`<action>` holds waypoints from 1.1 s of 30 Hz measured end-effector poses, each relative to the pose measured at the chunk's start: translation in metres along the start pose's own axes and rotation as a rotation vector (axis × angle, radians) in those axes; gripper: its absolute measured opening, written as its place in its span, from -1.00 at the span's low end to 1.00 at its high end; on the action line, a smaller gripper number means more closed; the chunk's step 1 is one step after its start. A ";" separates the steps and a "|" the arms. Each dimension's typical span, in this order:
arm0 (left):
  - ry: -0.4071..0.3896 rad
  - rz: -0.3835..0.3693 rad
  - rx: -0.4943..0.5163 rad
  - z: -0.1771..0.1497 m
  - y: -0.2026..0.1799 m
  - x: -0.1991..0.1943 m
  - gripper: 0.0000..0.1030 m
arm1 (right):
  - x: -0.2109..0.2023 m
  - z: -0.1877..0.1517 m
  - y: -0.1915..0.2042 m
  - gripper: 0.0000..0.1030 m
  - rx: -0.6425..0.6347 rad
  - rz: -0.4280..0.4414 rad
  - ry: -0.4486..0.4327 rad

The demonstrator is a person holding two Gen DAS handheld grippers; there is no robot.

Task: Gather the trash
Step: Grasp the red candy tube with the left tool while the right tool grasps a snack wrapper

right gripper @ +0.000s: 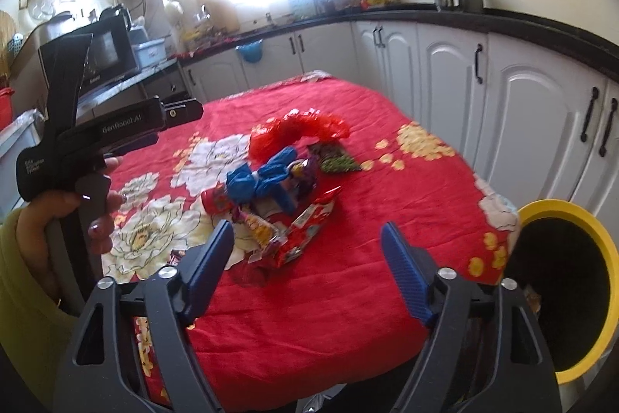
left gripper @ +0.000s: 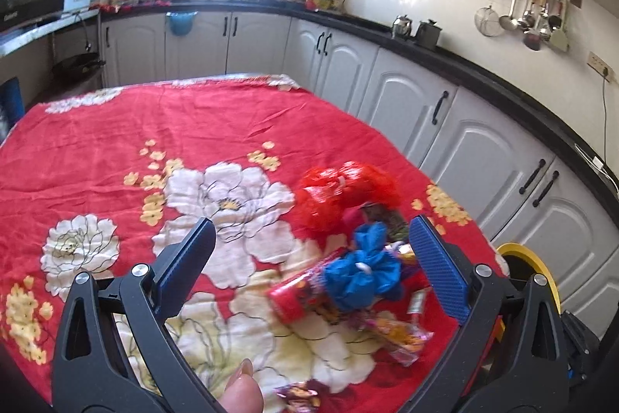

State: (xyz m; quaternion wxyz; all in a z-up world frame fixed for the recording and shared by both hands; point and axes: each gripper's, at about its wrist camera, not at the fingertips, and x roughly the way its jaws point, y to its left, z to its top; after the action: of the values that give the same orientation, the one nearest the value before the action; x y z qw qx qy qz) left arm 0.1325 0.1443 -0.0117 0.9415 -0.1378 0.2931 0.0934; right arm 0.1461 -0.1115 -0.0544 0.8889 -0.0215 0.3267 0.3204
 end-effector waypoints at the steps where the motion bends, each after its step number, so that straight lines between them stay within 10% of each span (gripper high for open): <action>1: 0.011 0.004 -0.004 0.000 0.004 0.003 0.78 | 0.004 0.000 0.002 0.33 -0.001 0.005 0.010; 17: 0.218 -0.095 -0.032 -0.028 0.042 0.057 0.03 | 0.060 -0.009 0.020 -0.24 -0.039 0.041 0.133; 33: 0.281 -0.177 -0.011 -0.042 0.030 0.074 -0.16 | 0.069 -0.012 0.016 -0.61 -0.013 0.064 0.139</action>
State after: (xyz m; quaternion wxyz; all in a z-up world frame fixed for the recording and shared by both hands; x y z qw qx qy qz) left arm 0.1626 0.1661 -0.0940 0.8950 -0.1800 0.4081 -0.0085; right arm 0.1693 -0.0635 -0.1021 0.8533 -0.0393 0.3860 0.3483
